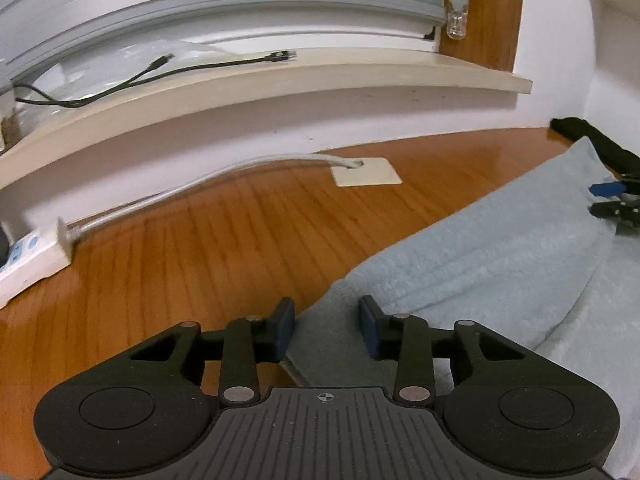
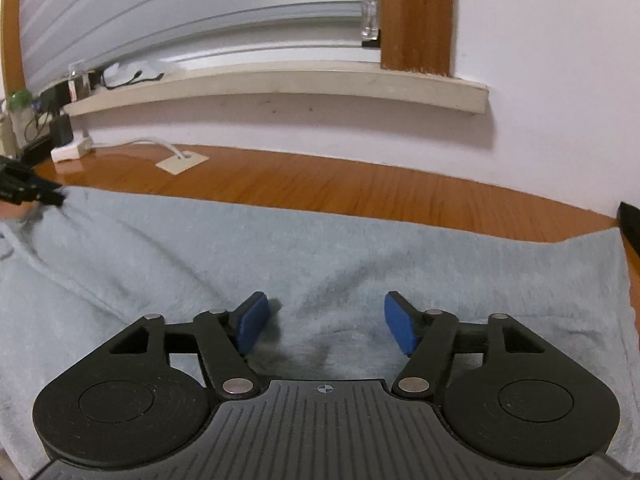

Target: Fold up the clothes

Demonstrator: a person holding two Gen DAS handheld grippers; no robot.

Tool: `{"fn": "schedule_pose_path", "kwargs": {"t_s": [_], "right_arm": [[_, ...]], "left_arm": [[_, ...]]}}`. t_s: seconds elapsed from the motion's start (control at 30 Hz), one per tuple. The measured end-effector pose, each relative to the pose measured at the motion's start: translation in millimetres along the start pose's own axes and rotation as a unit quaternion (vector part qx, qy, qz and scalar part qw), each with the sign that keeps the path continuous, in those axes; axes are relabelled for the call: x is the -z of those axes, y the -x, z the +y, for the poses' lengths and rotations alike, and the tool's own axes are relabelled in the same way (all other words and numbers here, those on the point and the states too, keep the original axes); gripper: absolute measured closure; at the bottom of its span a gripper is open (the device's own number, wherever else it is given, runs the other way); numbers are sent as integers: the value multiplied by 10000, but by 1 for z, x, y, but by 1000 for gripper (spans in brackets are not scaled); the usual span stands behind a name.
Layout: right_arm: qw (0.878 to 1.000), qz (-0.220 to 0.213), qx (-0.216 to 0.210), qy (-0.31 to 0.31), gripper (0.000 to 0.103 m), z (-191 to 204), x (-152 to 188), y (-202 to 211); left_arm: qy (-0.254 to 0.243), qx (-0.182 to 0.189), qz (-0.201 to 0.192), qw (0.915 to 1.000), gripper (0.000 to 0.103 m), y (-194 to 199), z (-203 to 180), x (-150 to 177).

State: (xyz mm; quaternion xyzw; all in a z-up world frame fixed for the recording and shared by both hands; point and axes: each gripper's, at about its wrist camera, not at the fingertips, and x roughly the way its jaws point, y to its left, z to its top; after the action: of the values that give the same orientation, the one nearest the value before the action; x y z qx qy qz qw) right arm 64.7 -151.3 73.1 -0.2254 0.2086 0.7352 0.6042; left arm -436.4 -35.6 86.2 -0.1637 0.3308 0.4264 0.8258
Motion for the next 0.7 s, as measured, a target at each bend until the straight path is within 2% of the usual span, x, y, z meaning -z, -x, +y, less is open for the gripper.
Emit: {"fn": "schedule_pose_path", "kwargs": {"t_s": [0.03, 0.17, 0.23, 0.27, 0.43, 0.53, 0.6, 0.7], "right_arm": [[10000, 8, -4, 15, 38, 0, 0, 0], [10000, 15, 17, 65, 35, 2, 0, -1], [10000, 11, 43, 73, 33, 3, 0, 0], [9999, 3, 75, 85, 32, 3, 0, 0], [9995, -256, 168, 63, 30, 5, 0, 16], [9991, -379, 196, 63, 29, -3, 0, 43], [9986, -443, 288, 79, 29, -11, 3, 64], [9972, -387, 646, 42, 24, -32, 21, 98]], "left_arm": [[-25, -46, 2, 10000, 61, 2, 0, 0], [-151, -361, -92, 9992, 39, 4, -10, -8], [-142, -379, -239, 9989, 35, 5, -20, -14], [-143, -337, -337, 9988, 29, 5, -26, -19], [-218, 120, -807, 9964, 18, 0, -68, -45], [-227, 539, -1011, 9932, 0, -13, -98, -60], [-282, 859, -1025, 9906, 0, -24, -116, -64], [-290, 1239, -967, 9872, 0, -40, -137, -61]]}}
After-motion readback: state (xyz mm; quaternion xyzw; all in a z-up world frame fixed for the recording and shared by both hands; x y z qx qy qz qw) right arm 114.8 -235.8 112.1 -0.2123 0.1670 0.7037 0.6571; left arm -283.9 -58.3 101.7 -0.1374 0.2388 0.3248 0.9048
